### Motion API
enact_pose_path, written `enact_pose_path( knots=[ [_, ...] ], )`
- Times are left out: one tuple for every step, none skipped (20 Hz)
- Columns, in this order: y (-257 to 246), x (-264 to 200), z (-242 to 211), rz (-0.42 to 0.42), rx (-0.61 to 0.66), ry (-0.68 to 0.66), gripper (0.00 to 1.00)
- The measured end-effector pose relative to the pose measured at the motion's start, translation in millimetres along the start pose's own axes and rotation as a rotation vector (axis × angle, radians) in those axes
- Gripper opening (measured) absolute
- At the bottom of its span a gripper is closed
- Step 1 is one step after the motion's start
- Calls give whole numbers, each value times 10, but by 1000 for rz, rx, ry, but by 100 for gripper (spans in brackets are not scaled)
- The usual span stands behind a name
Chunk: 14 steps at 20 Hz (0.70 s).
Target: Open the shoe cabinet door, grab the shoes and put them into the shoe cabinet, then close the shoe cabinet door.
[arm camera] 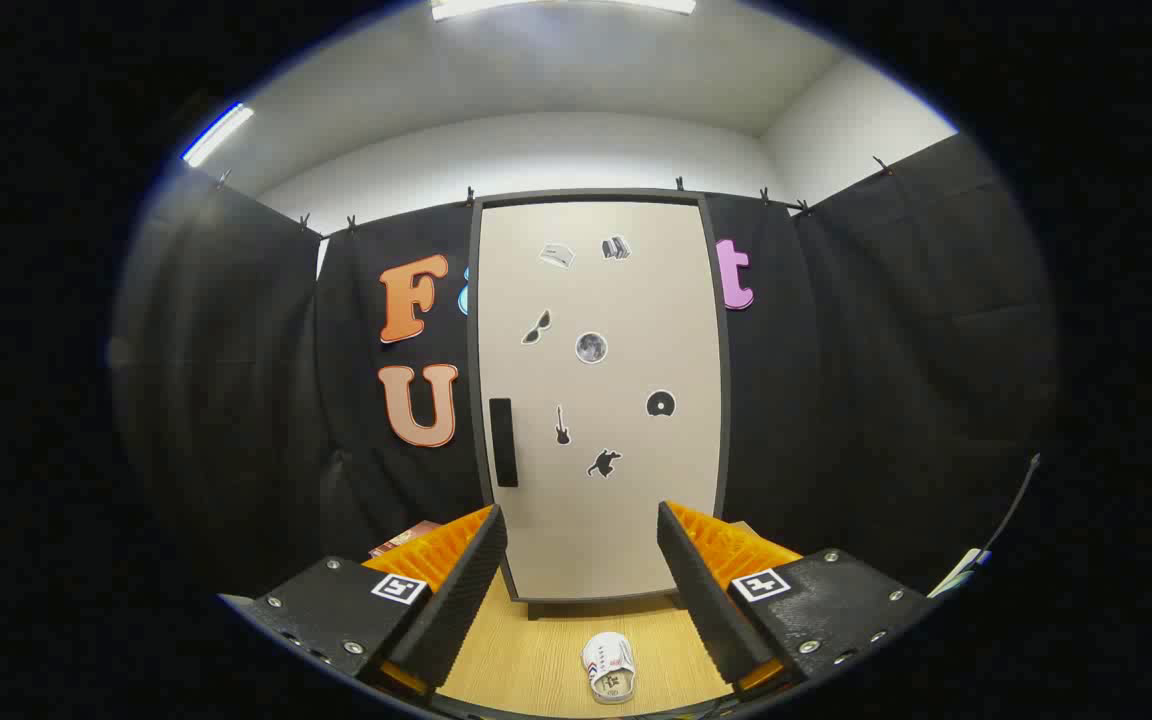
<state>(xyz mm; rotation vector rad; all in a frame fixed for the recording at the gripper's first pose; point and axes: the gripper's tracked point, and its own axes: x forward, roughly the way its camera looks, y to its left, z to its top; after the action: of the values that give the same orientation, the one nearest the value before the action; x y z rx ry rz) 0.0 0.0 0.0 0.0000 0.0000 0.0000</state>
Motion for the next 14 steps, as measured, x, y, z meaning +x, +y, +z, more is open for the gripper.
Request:
enact_pose_path(
  knots=[
    [10,1,2,0,-1,0,95],
    [7,8,4,0,-2,-1,95],
    [1,3,10,0,-3,-1,95],
    [7,-1,6,0,-3,-1,95],
    [3,-7,6,-1,-1,0,95],
    [0,-7,11,0,0,-2,95],
    [4,-7,14,0,2,-2,95],
    [0,-11,18,0,4,-2,95],
    [7,-12,20,2,5,-3,95],
    [4,-20,28,3,6,-4,95],
    [8,-29,36,3,5,-6,95],
    [2,-39,40,2,3,-8,95],
    [0,-50,46,2,3,-9,95],
    [2,-61,46,1,5,-9,95]
  ],
)
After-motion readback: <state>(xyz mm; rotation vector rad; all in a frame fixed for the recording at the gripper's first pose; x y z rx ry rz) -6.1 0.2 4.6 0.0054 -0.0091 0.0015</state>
